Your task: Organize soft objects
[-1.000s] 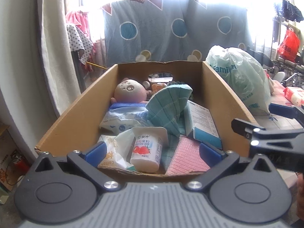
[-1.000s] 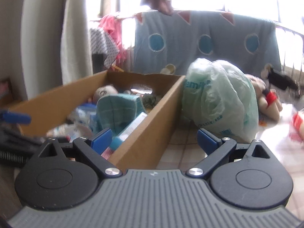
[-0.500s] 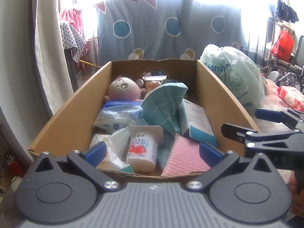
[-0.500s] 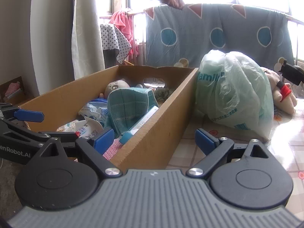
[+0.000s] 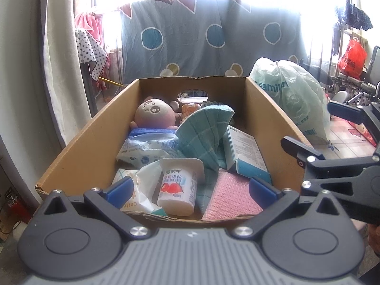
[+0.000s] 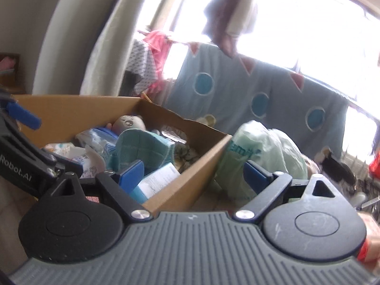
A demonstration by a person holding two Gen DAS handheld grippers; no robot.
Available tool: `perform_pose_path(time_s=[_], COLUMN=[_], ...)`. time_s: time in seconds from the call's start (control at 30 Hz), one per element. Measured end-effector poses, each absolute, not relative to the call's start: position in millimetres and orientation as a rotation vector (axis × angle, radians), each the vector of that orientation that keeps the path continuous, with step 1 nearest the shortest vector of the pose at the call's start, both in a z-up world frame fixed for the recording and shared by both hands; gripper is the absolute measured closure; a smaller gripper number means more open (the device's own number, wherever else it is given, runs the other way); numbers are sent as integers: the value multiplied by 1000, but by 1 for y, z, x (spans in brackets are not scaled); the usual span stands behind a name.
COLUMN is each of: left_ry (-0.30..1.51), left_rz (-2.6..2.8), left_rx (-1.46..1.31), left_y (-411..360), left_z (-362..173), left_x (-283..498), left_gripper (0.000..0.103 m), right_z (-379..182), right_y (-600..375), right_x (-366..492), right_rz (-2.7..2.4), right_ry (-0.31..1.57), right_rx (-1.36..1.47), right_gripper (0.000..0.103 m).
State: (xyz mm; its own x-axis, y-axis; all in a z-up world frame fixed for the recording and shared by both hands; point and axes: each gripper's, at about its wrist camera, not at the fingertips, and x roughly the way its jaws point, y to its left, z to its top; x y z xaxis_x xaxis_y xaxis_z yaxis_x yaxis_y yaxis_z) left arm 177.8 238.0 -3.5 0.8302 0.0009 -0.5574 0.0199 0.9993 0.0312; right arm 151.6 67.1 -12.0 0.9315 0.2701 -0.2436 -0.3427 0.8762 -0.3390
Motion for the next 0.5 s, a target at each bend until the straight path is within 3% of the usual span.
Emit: perform_pose_path(time_s=[0.5], left_ry=[593], left_rz=[-14], left_rx=[40], left_y=[238], left_z=[-3], left_x=[178], left_gripper=[0], right_z=[-16], right_y=[57], right_x=[187], right_rz=[545], right_ry=[346], right_rx=[-234], right_gripper=[14])
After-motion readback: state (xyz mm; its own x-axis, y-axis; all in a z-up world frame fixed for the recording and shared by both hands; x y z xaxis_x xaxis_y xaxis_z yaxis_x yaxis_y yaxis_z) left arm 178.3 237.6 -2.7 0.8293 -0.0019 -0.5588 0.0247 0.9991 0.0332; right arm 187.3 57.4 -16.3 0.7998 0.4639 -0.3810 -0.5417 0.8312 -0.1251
